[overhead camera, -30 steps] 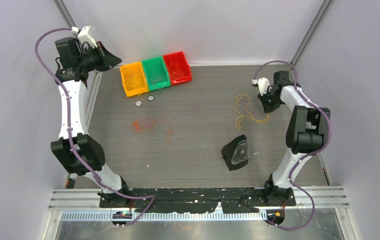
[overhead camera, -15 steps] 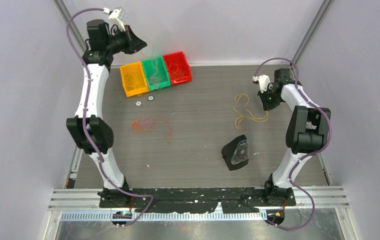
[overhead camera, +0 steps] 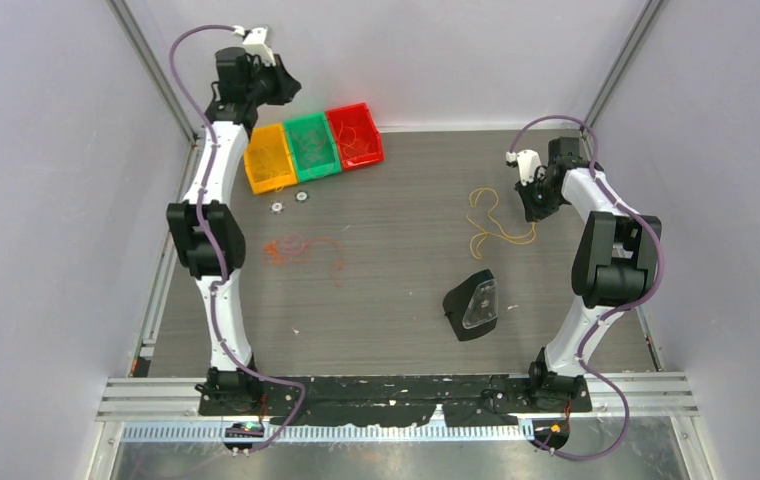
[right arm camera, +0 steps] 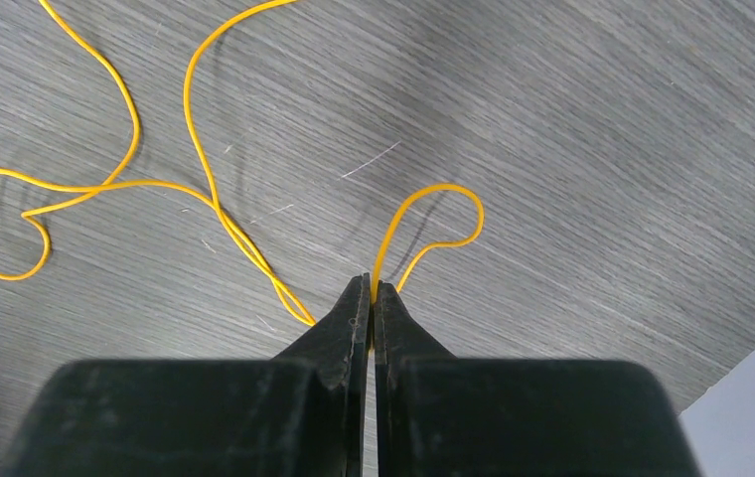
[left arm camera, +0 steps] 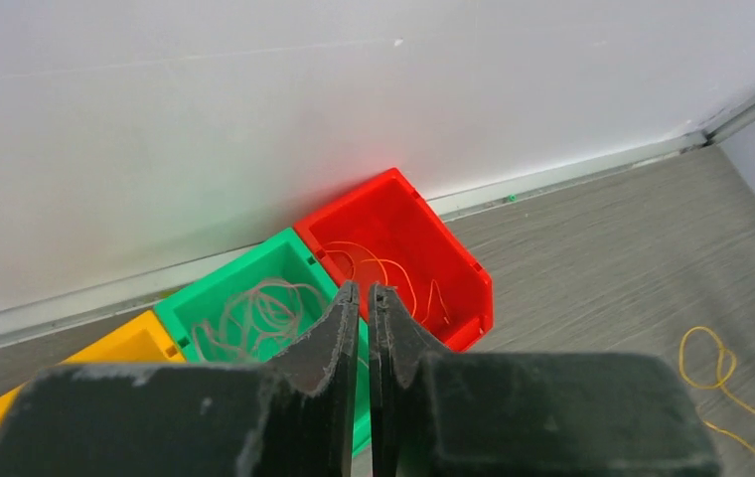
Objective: Untangle the cables
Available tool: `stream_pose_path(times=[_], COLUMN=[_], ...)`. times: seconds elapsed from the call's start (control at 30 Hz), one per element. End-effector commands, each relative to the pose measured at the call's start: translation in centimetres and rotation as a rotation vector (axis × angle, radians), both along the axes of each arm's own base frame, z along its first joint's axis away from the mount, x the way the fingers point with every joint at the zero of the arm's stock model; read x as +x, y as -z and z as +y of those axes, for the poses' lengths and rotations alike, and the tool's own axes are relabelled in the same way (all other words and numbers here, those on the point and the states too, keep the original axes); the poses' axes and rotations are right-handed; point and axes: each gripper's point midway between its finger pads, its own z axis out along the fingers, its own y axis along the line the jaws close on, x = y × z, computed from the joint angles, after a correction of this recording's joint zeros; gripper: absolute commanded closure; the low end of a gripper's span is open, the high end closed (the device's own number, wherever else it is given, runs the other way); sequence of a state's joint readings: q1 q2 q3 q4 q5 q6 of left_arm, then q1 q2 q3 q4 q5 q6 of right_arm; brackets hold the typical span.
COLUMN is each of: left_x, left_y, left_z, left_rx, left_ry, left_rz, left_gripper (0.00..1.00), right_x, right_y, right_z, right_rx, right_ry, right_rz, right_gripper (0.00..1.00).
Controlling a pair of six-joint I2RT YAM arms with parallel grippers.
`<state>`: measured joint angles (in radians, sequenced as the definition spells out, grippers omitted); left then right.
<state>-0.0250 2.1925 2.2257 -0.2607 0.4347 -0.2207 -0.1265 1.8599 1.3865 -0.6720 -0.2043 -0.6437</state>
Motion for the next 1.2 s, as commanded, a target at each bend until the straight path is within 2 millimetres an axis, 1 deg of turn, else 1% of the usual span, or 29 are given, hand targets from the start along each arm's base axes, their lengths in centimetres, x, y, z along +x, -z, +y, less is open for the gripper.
stream_pose_path(times=[0.0,0.13,0.2,0.23,0.3,0.37,0.4,0.43,0.47,0.5,0.53,0.57,0.6,0.63,0.67,0.7,0.73,0.77,0.8,0.83,0.87,0.9,0.93,0.97,1.0,1.03,1.07,1.1,1.17], left_x=[2.0,1.9,1.7,1.5,0.9,-0.3,-1.0,-2.1,-3.2,-4.2,-5.4,-6.7,-8.1,-9.5,-10.9,-12.4,-13.7,-15.0,-16.0,-17.0,-17.8,-18.6,-19.4,-20.2,-20.9,-21.8,-22.6,-23.2,-24.6], left_y=[-2.7,-0.5,0.4,0.8,0.8,0.0,-0.3,-1.3,-1.9,-2.4,-3.1,-3.5,-4.3,-5.0,-4.5,-5.0,-5.6,-6.3,-6.8,-7.3,-7.7,-8.1,-8.6,-9.2,-9.6,-10.2,-10.5,-10.7,-11.1], left_z=[-1.0,-2.2,-2.5,-2.5,-2.6,-2.9,-3.1,-3.3,-3.4,-3.5,-3.8,-4.1,-4.4,-4.8,-5.2,-5.7,-6.1,-6.6,-7.0,-7.3,-7.6,-7.9,-8.3,-8.7,-9.2,-9.8,-10.4,-11.0,-12.2], left_rx=[0.046,0.046,0.042,0.033,0.029,0.043,0.052,0.063,0.073,0.079,0.08,0.078,0.076,0.074,0.069,0.064,0.056,0.051,0.047,0.045,0.041,0.033,0.023,0.011,0.0,-0.007,-0.011,-0.011,-0.012], left_ry=[-0.016,0.028,0.03,0.029,0.04,0.074,0.099,0.125,0.145,0.161,0.195,0.236,0.281,0.325,0.368,0.408,0.448,0.484,0.512,0.539,0.562,0.582,0.602,0.619,0.639,0.662,0.682,0.698,0.726], left_rz=[-0.161,-0.111,-0.081,-0.067,-0.047,-0.037,-0.034,-0.043,-0.043,-0.042,-0.052,-0.06,-0.08,-0.107,-0.11,-0.138,-0.165,-0.197,-0.22,-0.236,-0.249,-0.261,-0.276,-0.292,-0.306,-0.33,-0.346,-0.361,-0.391], left_gripper=[0.92,0.96,0.95,0.91,0.77,0.61,0.54,0.43,0.26,0.07,0.01,0.01,0.0,0.0,0.0,0.0,0.01,0.01,0.01,0.0,0.0,0.01,0.0,0.0,0.0,0.0,0.01,0.01,0.0], right_x=[0.8,0.7,0.8,0.9,1.0,1.4,1.5,2.2,2.4,3.4,3.8,4.7,4.8,5.3,5.1,5.2,4.7,4.4,3.5,3.2,2.2,1.8,1.0,0.6,-0.1,-0.5,-1.1,-1.8,-3.1], right_y=[-1.6,-1.5,-1.5,-1.5,-1.8,-2.7,-3.2,-4.4,-5.3,-7.2,-8.7,-11.0,-13.0,-15.1,-16.9,-18.7,-20.3,-21.7,-23.2,-24.2,-25.7,-26.6,-28.2,-28.9,-30.5,-31.1,-32.6,-33.5,-35.1], right_z=[0.3,0.2,0.2,0.3,0.5,1.0,1.6,2.0,2.9,3.4,4.8,5.6,7.4,8.3,10.2,11.2,13.0,14.3,16.4,17.3,19.3,20.0,21.4,22.1,23.3,24.0,25.0,25.5,27.2], right_rx=[0.009,0.007,0.009,0.012,0.024,0.048,0.079,0.097,0.141,0.163,0.227,0.257,0.325,0.351,0.408,0.428,0.468,0.485,0.516,0.529,0.558,0.579,0.6,0.623,0.645,0.671,0.693,0.721,0.767], right_ry=[0.004,0.004,0.004,0.003,-0.004,-0.014,-0.021,-0.026,-0.03,-0.037,-0.052,-0.07,-0.098,-0.122,-0.156,-0.183,-0.224,-0.258,-0.312,-0.336,-0.384,-0.394,-0.437,-0.441,-0.479,-0.479,-0.512,-0.516,-0.557], right_rz=[-0.047,-0.044,-0.043,-0.042,-0.047,-0.064,-0.07,-0.098,-0.113,-0.159,-0.185,-0.238,-0.267,-0.312,-0.336,-0.37,-0.391,-0.414,-0.432,-0.45,-0.474,-0.486,-0.524,-0.531,-0.57,-0.573,-0.607,-0.614,-0.635], right_gripper=[0.95,0.95,0.95,0.95,0.95,0.95,0.95,0.94,0.94,0.95,0.95,0.95,0.95,0.94,0.94,0.95,0.95,0.95,0.95,0.95,0.95,0.95,0.95,0.95,0.95,0.95,0.95,0.95,0.95])
